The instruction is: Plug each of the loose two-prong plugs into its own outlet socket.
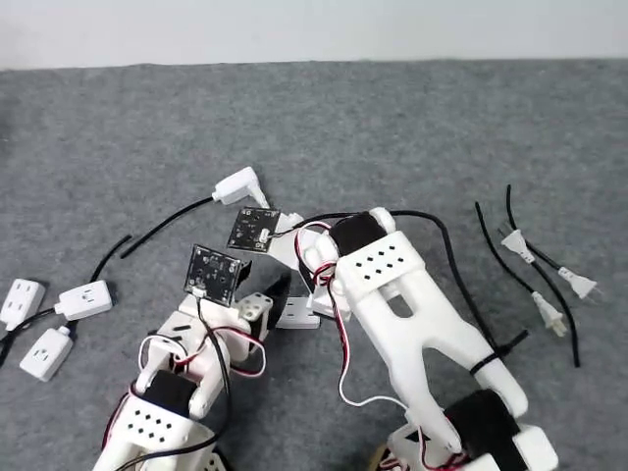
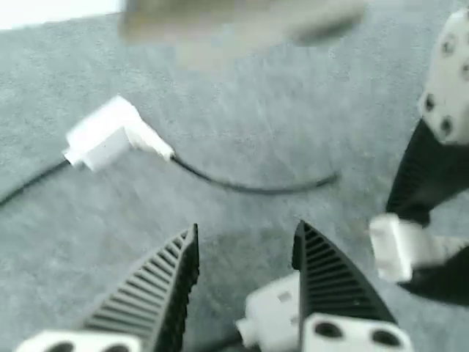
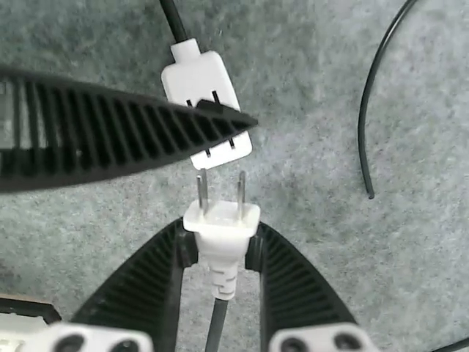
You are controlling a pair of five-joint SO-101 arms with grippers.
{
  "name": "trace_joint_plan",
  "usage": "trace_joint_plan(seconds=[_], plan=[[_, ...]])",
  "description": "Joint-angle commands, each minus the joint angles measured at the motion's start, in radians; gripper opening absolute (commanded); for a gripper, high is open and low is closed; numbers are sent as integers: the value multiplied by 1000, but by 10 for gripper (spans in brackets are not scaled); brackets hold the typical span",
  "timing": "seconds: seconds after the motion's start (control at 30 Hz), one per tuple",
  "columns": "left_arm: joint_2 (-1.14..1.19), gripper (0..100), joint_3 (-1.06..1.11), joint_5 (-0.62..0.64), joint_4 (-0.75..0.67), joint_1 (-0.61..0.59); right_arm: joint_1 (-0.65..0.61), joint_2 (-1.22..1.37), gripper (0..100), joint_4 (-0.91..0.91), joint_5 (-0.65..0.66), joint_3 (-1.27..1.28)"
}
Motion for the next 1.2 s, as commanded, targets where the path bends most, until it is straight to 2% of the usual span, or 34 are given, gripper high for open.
trace_joint_plan(seconds=[0.0,0.1,0.3,0.4,0.47,0.57,0.77,1.03,1.17], plan=[[-14,196,1,6,-28,64,-10,-38,8,8,-12,-71],[-14,196,-1,6,-37,75,-18,-38,8,27,-14,-77],[-14,196,62,9,-216,71,-8,-39,8,74,-8,-120],[-15,196,56,46,-261,18,41,-41,8,73,-5,-124],[-15,196,54,80,-348,-15,77,-53,8,74,12,-123],[-14,196,59,212,-420,-28,119,-94,8,85,15,-123],[-12,197,61,634,-420,14,113,-153,8,116,32,-123],[-12,197,61,772,-382,58,104,-131,8,50,29,-121],[-12,197,61,778,-298,166,102,-119,8,12,29,-124]])
